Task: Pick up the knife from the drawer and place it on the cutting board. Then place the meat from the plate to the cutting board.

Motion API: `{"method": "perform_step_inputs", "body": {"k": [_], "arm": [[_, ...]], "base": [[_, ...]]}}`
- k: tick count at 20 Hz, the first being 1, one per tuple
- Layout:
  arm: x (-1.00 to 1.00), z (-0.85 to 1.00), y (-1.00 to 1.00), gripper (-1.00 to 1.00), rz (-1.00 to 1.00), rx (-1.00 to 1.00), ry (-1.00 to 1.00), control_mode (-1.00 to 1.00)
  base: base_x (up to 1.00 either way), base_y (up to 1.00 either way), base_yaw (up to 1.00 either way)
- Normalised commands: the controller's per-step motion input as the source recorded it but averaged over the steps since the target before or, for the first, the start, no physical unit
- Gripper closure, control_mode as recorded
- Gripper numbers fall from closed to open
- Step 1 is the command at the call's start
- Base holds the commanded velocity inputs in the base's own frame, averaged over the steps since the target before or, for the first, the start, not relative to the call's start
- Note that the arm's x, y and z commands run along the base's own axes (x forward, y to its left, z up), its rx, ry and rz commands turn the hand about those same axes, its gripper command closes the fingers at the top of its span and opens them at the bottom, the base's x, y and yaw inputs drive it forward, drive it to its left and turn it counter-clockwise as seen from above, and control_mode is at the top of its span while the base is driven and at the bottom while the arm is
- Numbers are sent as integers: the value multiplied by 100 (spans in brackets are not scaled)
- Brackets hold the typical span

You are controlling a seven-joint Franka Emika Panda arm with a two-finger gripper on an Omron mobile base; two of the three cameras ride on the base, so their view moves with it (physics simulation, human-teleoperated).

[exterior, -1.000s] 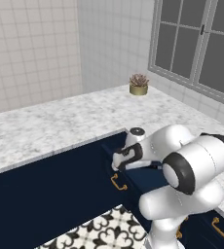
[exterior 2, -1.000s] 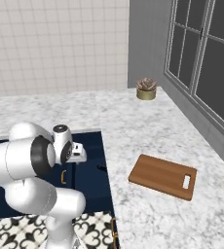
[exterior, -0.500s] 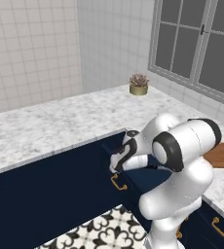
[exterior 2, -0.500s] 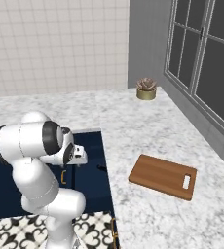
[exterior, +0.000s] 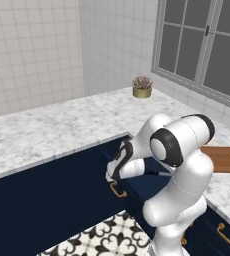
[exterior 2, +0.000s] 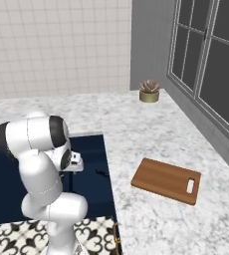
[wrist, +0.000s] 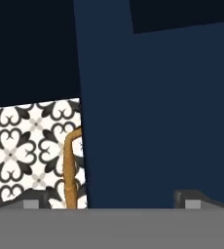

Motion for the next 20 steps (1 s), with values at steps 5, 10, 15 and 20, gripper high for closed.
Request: {"method": "perform_step_inputs", "body": {"k": [5, 10, 15, 20], "arm": [[-45, -42, 96, -100, 0, 6, 5, -100], [-48, -31, 100, -100, 0, -1, 2, -100], [-64, 25, 63, -100, 0, -1, 0, -100], [-37, 93, -2, -100, 0, 0, 0, -100]], "base": [[0, 0, 0], [0, 0, 0], [0, 0, 0], [0, 0, 0]]}}
